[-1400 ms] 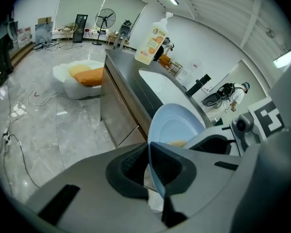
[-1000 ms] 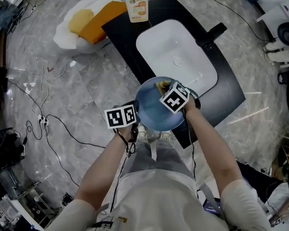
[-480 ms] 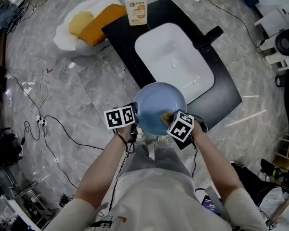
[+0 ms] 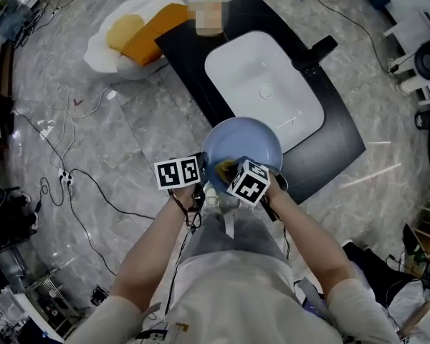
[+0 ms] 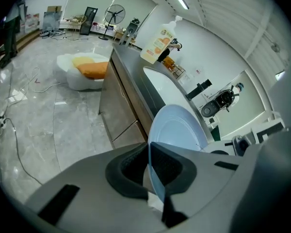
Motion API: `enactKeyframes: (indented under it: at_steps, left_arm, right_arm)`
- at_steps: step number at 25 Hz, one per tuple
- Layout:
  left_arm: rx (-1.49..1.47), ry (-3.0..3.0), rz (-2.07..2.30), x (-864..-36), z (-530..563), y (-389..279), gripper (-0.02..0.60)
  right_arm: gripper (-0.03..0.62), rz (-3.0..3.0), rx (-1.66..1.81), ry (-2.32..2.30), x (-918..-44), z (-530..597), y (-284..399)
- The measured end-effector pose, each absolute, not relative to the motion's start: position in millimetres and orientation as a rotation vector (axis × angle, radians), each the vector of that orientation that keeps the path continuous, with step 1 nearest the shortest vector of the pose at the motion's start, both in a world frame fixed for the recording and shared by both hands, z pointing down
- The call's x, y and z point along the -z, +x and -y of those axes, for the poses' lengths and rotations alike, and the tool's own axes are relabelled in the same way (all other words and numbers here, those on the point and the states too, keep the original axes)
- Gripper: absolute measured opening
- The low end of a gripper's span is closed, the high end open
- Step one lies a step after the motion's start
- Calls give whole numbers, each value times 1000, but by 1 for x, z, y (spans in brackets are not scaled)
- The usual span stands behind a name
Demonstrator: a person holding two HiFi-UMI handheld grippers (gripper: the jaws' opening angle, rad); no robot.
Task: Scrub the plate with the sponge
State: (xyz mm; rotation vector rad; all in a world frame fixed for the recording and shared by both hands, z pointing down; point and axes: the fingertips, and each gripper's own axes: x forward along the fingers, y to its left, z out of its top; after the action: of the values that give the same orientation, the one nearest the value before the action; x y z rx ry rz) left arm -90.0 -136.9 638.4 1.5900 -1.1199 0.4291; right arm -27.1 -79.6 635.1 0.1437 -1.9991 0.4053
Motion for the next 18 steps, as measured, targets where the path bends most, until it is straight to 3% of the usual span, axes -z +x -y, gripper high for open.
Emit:
enactKeyframes:
  at_steps: [8, 18]
  left_arm:
    - [-399, 1590, 1111, -638, 143, -94, 31]
    - [-413, 1588, 1156, -638, 161, -108, 35]
  right_arm:
    - [44, 2022, -383, 362, -637, 165, -35]
    - [44, 1832, -282, 622, -634, 198, 55]
